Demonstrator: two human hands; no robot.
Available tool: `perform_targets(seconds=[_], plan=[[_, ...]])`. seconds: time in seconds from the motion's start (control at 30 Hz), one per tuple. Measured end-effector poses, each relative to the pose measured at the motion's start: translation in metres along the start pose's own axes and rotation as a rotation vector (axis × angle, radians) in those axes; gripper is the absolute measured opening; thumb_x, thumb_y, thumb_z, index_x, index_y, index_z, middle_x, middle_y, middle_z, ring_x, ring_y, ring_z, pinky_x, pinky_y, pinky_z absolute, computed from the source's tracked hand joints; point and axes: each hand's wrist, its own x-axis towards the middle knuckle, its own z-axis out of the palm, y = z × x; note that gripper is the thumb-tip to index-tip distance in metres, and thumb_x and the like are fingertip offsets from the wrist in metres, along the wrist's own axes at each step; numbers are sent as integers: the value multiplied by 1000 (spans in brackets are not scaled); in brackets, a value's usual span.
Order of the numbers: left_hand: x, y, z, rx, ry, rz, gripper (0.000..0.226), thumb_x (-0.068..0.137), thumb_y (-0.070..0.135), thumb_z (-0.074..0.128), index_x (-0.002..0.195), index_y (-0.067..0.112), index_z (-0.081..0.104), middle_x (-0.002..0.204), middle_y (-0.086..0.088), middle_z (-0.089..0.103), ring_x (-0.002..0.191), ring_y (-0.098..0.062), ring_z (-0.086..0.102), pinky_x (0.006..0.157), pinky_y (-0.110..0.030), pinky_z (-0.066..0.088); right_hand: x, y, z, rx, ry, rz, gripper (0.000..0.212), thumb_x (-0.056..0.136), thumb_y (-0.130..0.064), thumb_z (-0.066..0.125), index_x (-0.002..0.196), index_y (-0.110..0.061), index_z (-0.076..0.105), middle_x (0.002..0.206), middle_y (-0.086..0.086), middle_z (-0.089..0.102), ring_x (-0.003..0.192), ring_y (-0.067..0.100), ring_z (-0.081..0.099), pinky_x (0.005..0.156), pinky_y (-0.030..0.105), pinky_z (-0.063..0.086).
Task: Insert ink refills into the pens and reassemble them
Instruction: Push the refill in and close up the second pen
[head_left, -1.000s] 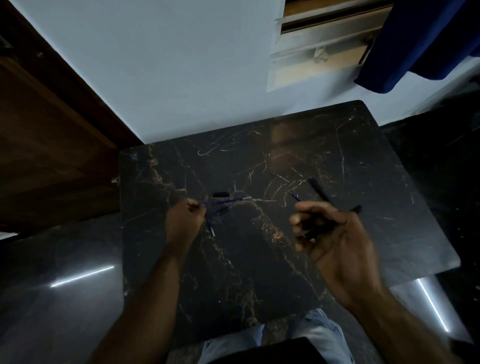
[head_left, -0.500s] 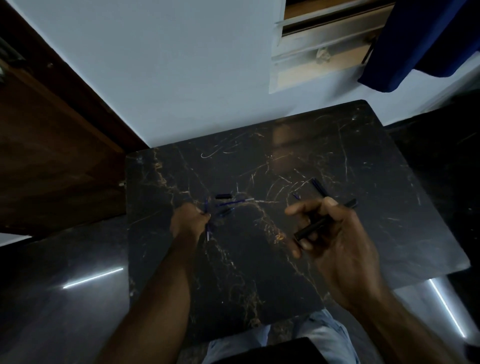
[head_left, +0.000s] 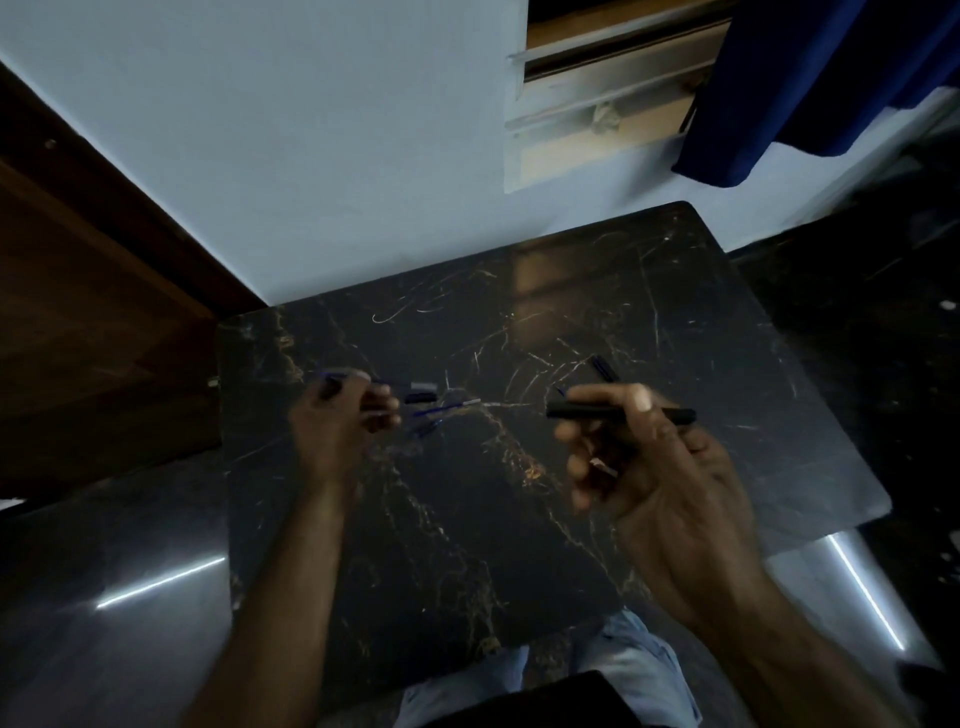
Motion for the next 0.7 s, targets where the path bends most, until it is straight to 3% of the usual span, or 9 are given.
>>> perform_targets(seconds=[0.1, 0.23, 0.53, 0.7], plan=[[-55, 46, 2, -337, -201, 220, 16, 100, 14, 62, 90, 22, 71, 72, 1, 77, 59, -11, 73, 49, -23, 58, 0, -8, 12, 29, -13, -73, 30, 94, -24, 60, 110, -5, 76, 94, 18, 74, 72, 20, 67, 55, 29, 55], [-96, 82, 8, -449, -407, 372, 15, 93, 23, 64, 86, 30, 75, 77, -1, 77, 62, -13, 74, 50, -24, 57, 0, -23, 33, 23, -49, -165, 21, 89, -16, 67, 105, -8, 78, 90, 16, 75, 69, 18, 67, 53, 27, 54], [-113, 94, 6, -438, -454, 432, 13, 93, 19, 64, 89, 27, 74, 78, -3, 77, 61, -16, 73, 47, -26, 56, -8, -34, 52, -24, -96, -234, 18, 87, -18, 70, 100, -12, 81, 87, 14, 75, 67, 19, 66, 53, 27, 54], [-120, 90, 2, -246, -577, 513, 4, 98, 15, 67, 97, 18, 71, 83, -7, 76, 70, -22, 77, 50, -29, 58, -10, -24, 54, -84, -92, -238, 23, 86, -15, 69, 105, -2, 76, 86, 19, 74, 66, 25, 65, 54, 31, 53]])
